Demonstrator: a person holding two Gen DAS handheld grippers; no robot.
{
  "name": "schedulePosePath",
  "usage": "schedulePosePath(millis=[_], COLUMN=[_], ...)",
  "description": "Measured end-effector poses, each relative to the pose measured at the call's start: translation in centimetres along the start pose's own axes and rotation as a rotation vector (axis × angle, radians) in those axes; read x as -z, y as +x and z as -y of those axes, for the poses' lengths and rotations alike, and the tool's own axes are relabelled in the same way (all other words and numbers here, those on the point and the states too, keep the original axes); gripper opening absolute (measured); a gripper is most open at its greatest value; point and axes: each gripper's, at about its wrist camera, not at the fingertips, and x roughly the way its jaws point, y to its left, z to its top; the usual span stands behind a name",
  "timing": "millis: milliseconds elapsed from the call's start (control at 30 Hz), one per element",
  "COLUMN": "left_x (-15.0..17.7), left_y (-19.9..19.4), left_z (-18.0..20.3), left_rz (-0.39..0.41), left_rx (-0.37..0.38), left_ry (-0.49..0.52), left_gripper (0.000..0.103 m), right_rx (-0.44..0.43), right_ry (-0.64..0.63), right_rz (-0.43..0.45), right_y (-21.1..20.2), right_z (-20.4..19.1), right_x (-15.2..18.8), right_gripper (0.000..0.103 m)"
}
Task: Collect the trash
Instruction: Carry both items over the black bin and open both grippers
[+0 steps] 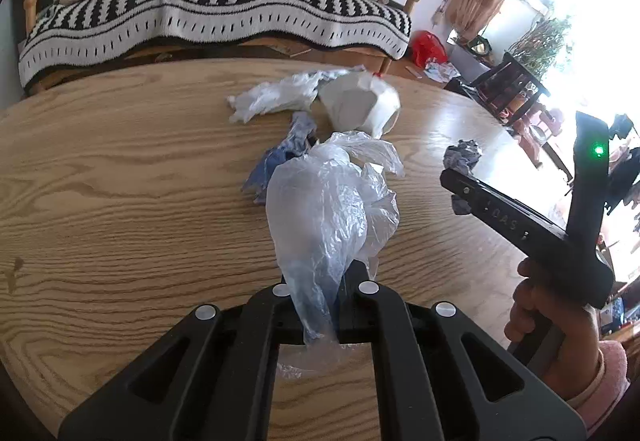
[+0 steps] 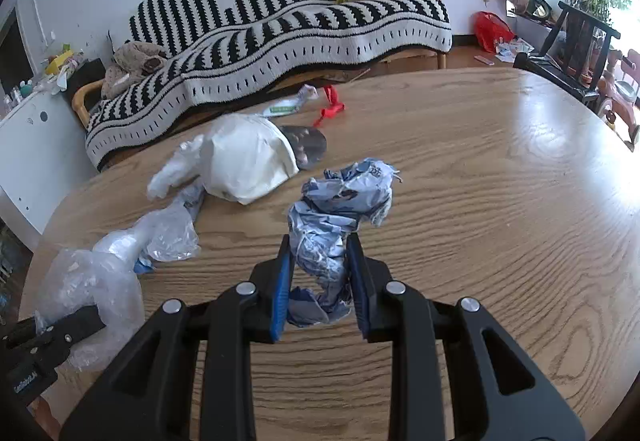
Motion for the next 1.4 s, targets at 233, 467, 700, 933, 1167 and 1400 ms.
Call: schedulePosePath(millis=[233,467,700,933,1167,1400], left_x=[0.8,5.9,10.7,16.7,22.0,24.3], left_y=[-5.6,-7.8,-8.6,-3.9,2.9,6.4], left_z=[3.0,9.7,22.7,30.5,32.9,33.9], left_rz=[0.097,0.028,-0.051,-0.225,-0.387,-0.515], left_rx=[0.094,0.223,0.319,0.345,0.267,0.235], left_ry=[-0.014,-0.016,0.191,0.296,0.354,0.397], left_gripper=[0.003,0.003,0.003,0.003,0.003,0.003], right_rx=[-0.055,0.057,0.113,0.155,0.127,0.099], right_ry=[0.041,-0.021,0.057,0.210,0.404,0.464], right_rz=[0.084,0.133,0.078,0.011,-0.207,-0.296], right_y=[-8.2,-20.6,-28.3,-30.1,-23.6,-20.4], right_z=[0.8,8.3,17.6,25.3,30.3,31.0], right_x=[0.3,3.6,10.4,16.9,23.8,26.2], right_gripper=[0.026,0.026,0.026,0.026,0.026,0.026])
